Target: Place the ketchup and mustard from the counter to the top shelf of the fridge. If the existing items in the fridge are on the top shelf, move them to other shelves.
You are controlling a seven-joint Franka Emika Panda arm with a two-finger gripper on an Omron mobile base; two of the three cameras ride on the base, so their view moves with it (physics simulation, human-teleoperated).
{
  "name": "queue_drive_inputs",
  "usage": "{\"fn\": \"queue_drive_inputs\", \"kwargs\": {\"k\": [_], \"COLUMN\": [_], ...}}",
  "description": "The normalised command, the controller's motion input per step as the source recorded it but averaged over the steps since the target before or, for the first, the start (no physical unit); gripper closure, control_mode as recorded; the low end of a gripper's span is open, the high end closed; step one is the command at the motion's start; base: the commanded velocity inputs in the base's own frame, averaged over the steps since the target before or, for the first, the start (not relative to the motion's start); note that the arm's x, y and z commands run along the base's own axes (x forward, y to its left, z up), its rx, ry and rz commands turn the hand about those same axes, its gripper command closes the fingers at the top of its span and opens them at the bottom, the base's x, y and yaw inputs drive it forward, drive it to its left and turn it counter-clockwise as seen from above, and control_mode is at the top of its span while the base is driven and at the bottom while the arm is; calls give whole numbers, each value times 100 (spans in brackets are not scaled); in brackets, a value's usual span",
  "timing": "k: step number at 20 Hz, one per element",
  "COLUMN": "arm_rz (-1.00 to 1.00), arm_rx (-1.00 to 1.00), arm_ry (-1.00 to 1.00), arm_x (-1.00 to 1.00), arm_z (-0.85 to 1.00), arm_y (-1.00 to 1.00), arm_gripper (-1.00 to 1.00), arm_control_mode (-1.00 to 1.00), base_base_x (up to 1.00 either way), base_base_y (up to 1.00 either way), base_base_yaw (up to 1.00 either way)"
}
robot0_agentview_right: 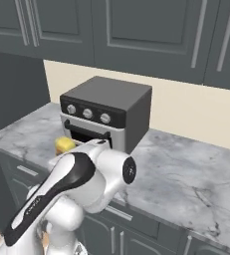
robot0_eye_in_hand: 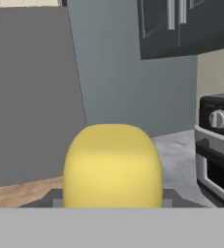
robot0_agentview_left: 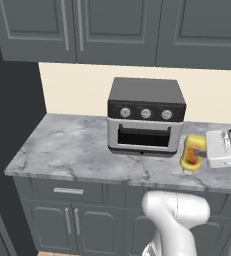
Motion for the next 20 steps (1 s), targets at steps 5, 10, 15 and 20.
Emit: {"fn": "queue_drive_inputs", "kwargs": {"k": [5,10,15,20], "arm_rz": [-11,-7,0,0], "arm_rx": [0,0,0,0], "arm_ry": [-3,-11,0,0], "arm_x": [-61,-36,0,0], "arm_z": [53,2,0,0], "arm_y": [-25,-4,0,0], "arm_gripper": [100,100,100,100], "arm_control_mode": [-100,100,100,100], "base_base_x": [0,-30,-32,0], "base_base_y": [0,-8,0,2], "base_base_yaw": [0,-23,-82,-99]}}
